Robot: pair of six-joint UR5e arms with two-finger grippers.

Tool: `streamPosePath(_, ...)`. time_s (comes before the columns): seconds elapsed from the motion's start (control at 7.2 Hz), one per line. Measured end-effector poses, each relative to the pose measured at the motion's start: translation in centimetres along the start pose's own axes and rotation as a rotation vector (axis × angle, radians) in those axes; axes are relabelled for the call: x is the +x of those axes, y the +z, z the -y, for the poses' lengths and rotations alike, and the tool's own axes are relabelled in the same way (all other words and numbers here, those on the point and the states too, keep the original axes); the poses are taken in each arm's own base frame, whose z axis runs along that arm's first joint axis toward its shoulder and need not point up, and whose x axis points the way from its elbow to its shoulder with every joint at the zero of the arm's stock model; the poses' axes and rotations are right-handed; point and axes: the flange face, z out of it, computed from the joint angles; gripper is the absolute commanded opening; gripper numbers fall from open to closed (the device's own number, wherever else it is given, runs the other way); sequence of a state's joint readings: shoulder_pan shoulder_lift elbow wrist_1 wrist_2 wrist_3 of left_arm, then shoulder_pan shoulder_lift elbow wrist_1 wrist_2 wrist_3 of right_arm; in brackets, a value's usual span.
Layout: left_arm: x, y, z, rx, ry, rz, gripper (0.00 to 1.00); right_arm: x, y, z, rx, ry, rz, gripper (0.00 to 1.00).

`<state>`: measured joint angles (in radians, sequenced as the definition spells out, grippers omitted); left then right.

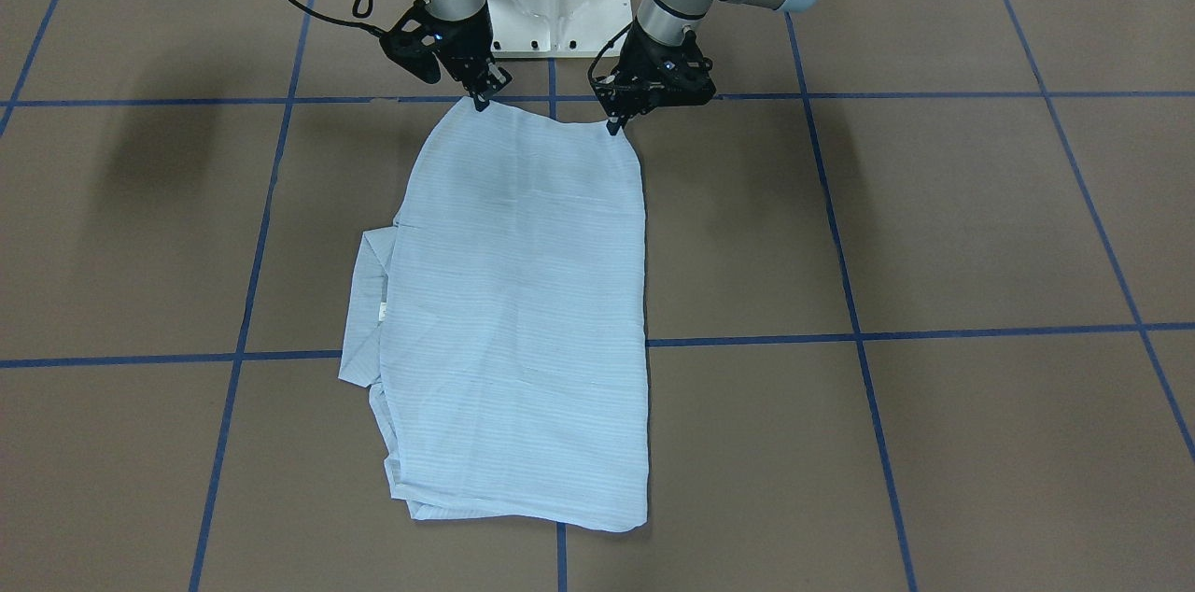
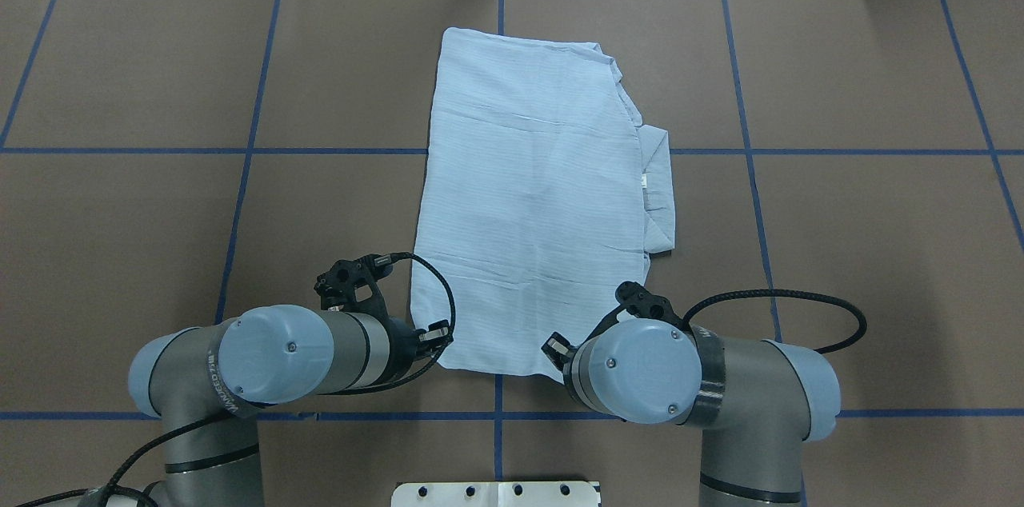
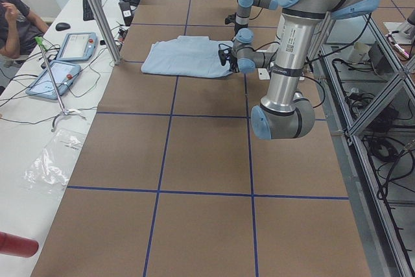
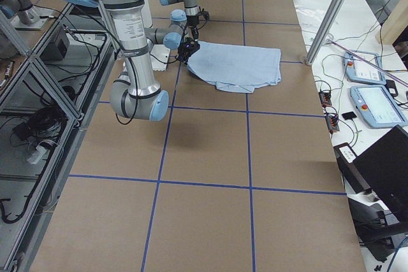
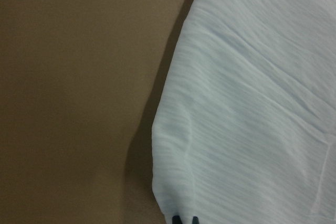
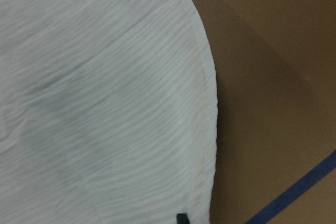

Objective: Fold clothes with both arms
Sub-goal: 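Lift the near edge with both grippers and fold it toward the far edge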

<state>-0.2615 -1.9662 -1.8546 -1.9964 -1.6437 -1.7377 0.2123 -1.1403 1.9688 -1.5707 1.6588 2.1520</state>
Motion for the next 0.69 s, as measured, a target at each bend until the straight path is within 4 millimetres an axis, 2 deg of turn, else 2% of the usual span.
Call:
streamPosePath(0.28,0.9,-2.9,-0.6,-0.015,0.0,0.022,0.0,0.5,-1.8,0.4,-0.016,-0.005,0.021,0.0)
streamPosePath(0.69,4.1,-7.8,-2.7,-0.067,0.006,0.036,0.0,1.0,-5.6,0.3,-0.074,-0.047,0.068,0.0)
